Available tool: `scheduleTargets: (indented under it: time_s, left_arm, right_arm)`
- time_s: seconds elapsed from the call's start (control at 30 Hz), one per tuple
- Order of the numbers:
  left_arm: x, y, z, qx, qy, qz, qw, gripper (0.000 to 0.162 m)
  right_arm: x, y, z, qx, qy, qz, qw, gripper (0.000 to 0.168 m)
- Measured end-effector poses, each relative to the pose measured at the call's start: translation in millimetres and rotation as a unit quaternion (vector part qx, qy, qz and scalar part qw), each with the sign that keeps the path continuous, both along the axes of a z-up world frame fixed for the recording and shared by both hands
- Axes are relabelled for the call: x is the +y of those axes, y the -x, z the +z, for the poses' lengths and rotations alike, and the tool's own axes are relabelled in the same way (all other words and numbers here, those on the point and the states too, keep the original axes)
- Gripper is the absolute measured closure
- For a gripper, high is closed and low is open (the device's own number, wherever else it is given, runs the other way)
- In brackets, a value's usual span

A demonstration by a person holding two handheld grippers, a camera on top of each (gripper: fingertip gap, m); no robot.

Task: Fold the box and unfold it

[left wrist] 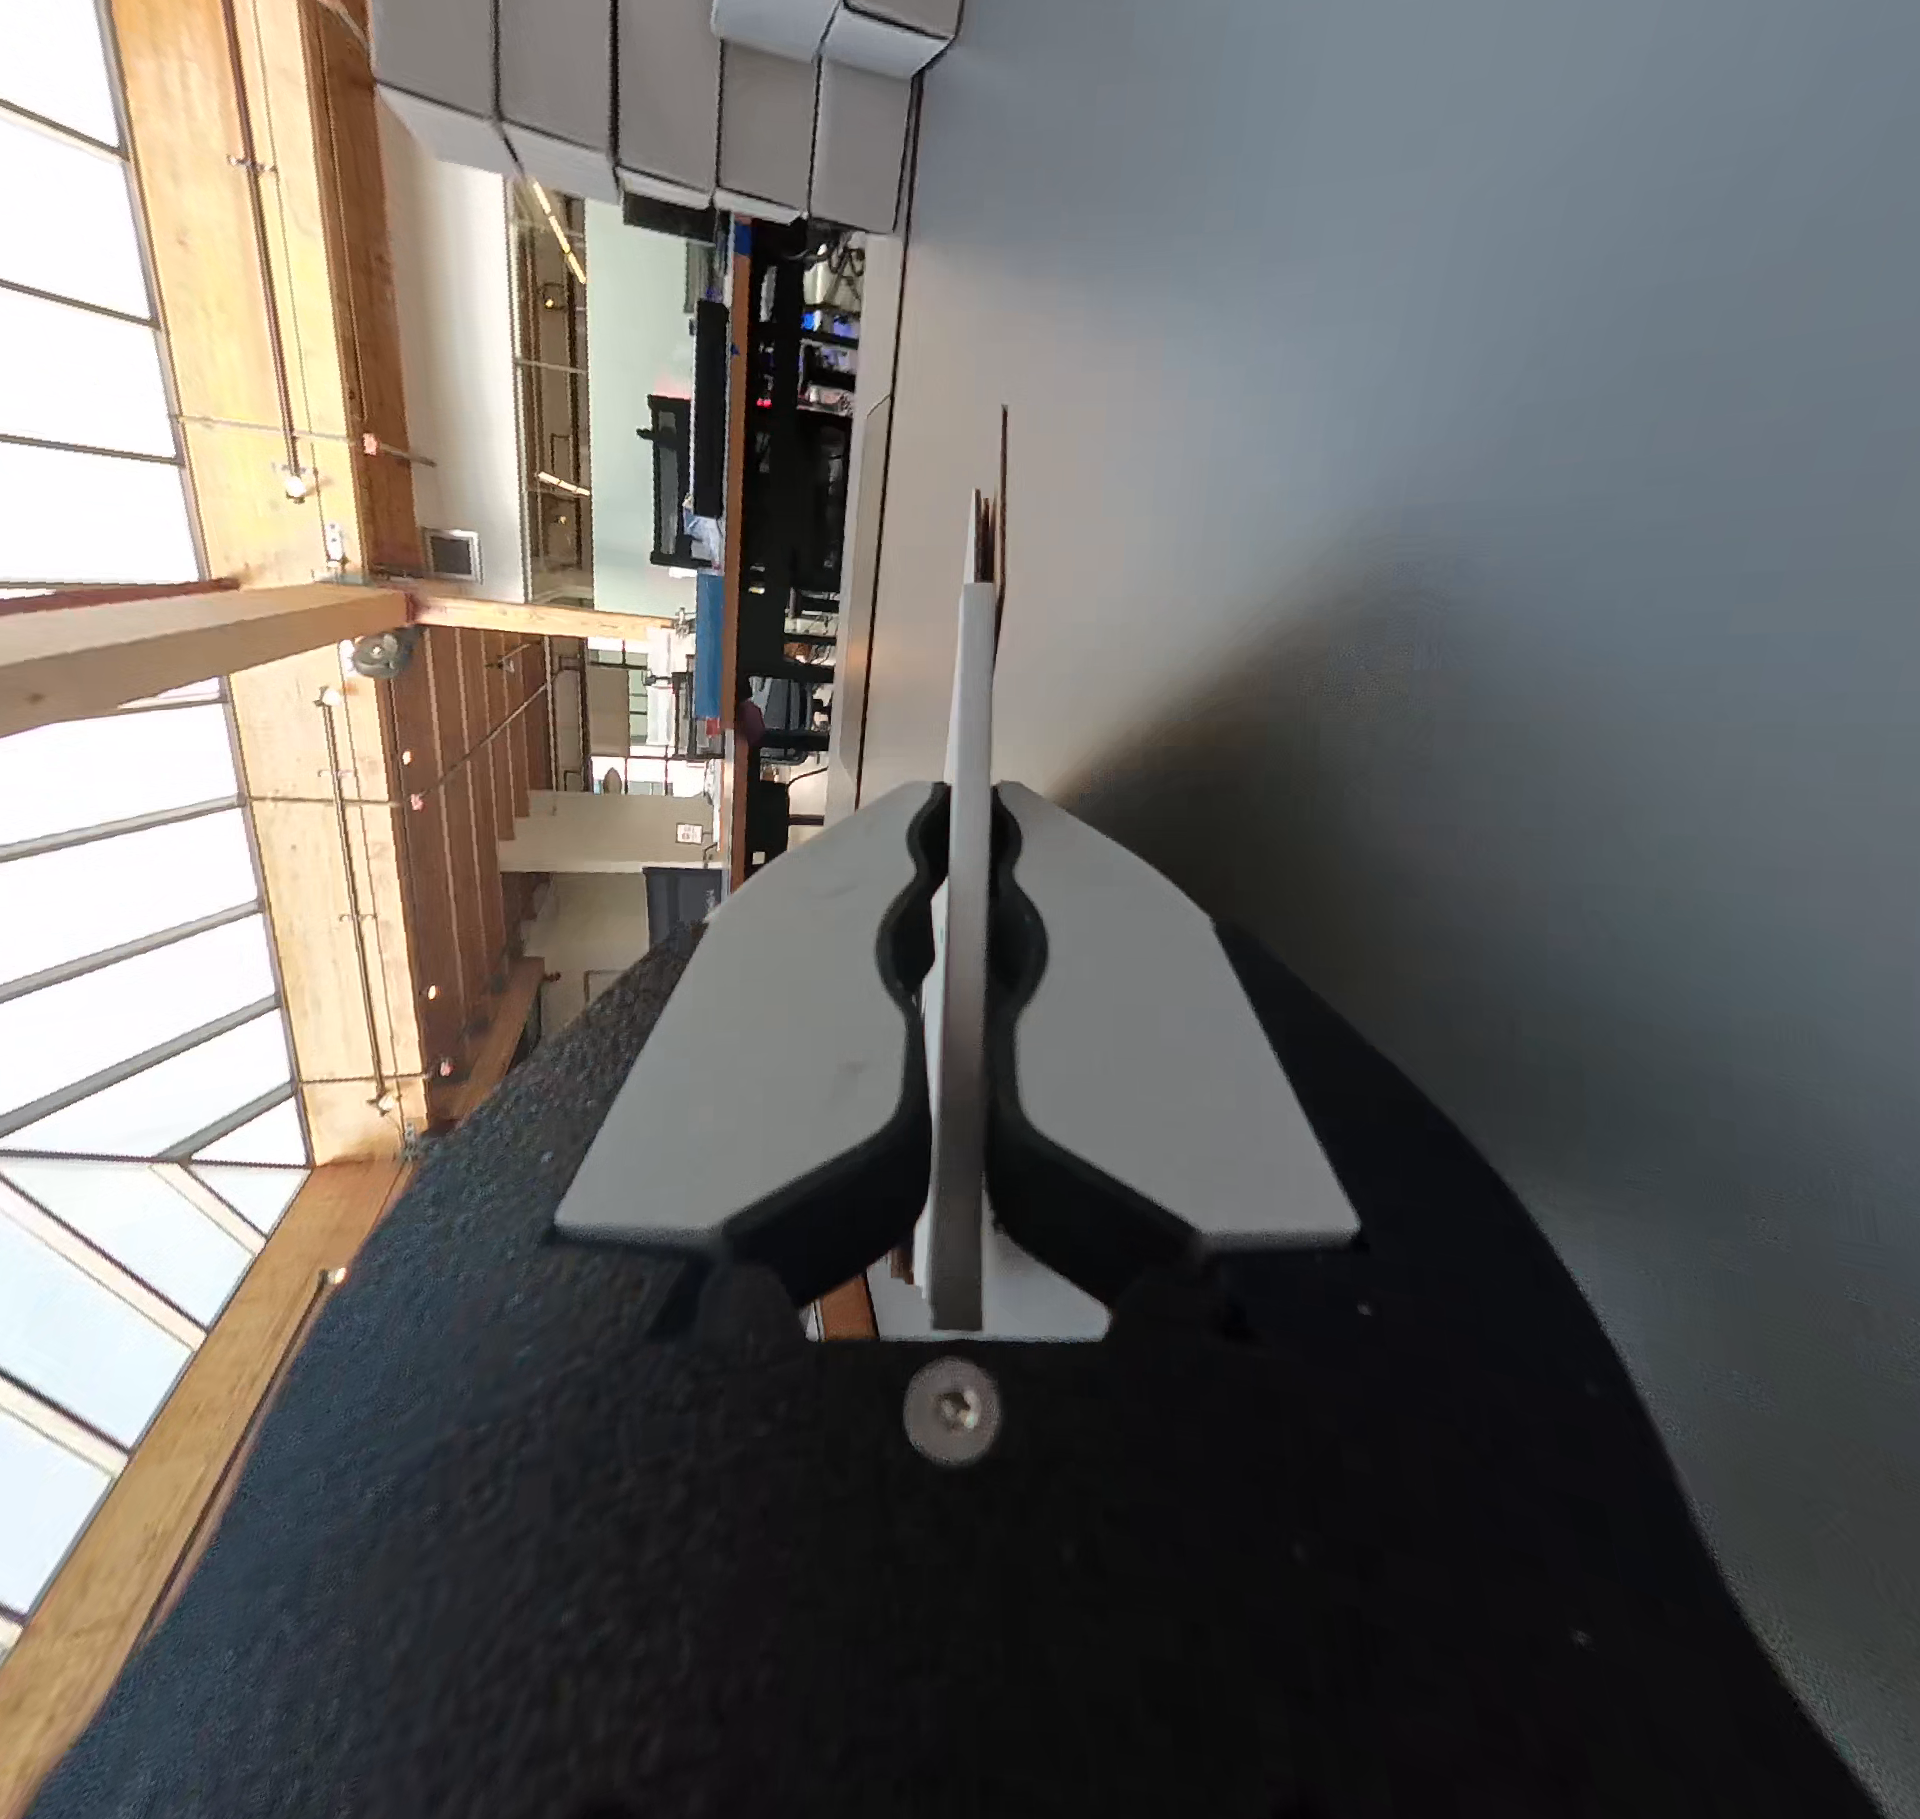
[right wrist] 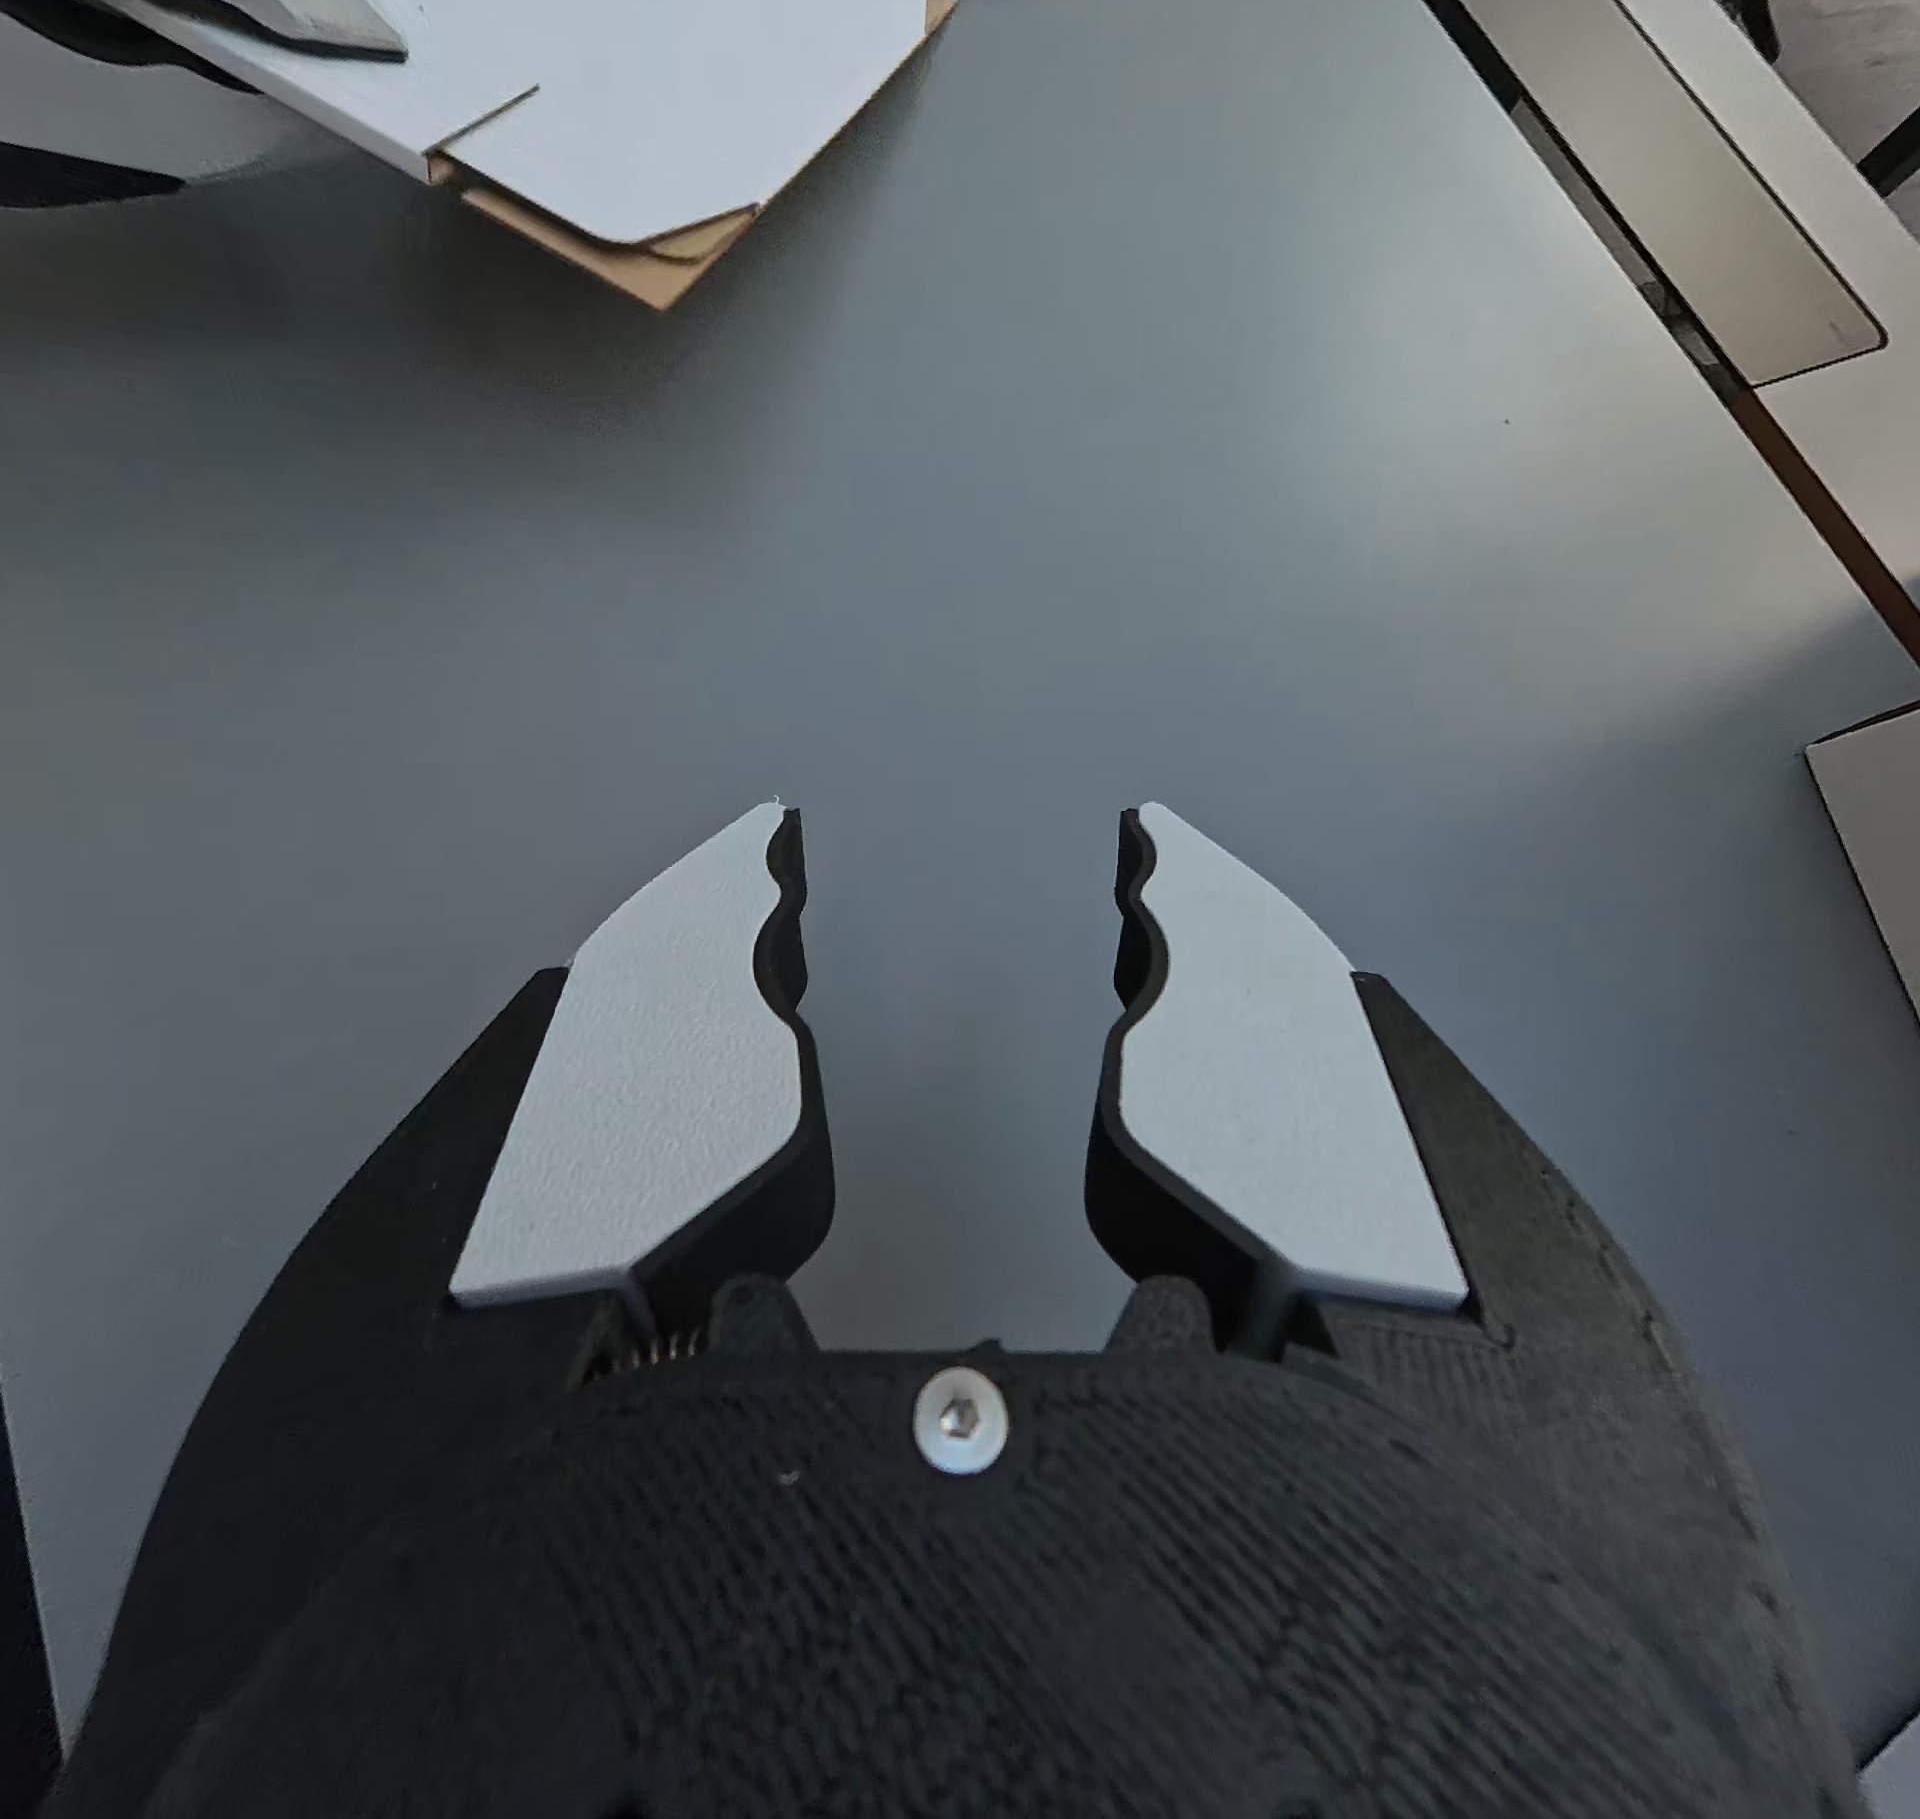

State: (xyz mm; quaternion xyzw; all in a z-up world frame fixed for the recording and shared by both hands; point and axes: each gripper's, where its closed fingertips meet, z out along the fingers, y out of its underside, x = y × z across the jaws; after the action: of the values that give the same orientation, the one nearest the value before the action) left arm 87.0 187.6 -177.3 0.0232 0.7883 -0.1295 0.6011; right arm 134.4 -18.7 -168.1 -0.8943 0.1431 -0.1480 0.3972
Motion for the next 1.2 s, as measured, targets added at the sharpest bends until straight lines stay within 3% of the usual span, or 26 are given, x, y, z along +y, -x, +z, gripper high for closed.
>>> scheduleTargets:
  time_s: [0.2,0.37,0.53,0.7,0.8,0.9,0.97,1.2]
  left_arm:
    - [-77,57,-7,0.053,0.013,-0.208,0.977,0.155]
    - [-94,73,-29,0.137,0.026,-0.235,0.962,0.143]
    - [-103,89,-32,0.212,0.076,-0.256,0.94,0.109]
    - [-109,112,0,0.342,0.215,-0.289,0.868,0.098]
    - [-91,84,17,0.363,0.298,-0.232,0.852,0.112]
    - [-48,24,11,0.319,0.319,-0.099,0.887,0.143]
    - [-26,-7,-3,0.305,0.297,-0.044,0.904,0.162]
    - [-26,-64,-44,0.351,0.227,0.008,0.908,0.162]
  right_arm:
    - [12,12,10,-0.017,-0.004,0.015,1.0,0.11]
    - [33,21,18,-0.026,-0.023,0.036,0.999,0.121]
    - [64,27,5,-0.045,0.003,0.072,0.996,0.147]
    - [109,21,-15,-0.094,0.046,0.137,0.985,0.163]
    - [115,0,-42,-0.138,0.133,0.142,0.971,0.163]
    - [106,-13,-62,-0.158,0.219,0.13,0.954,0.168]
    - [108,-11,-61,-0.198,0.227,0.148,0.942,0.168]
    - [101,3,-61,-0.298,0.297,0.188,0.888,0.168]
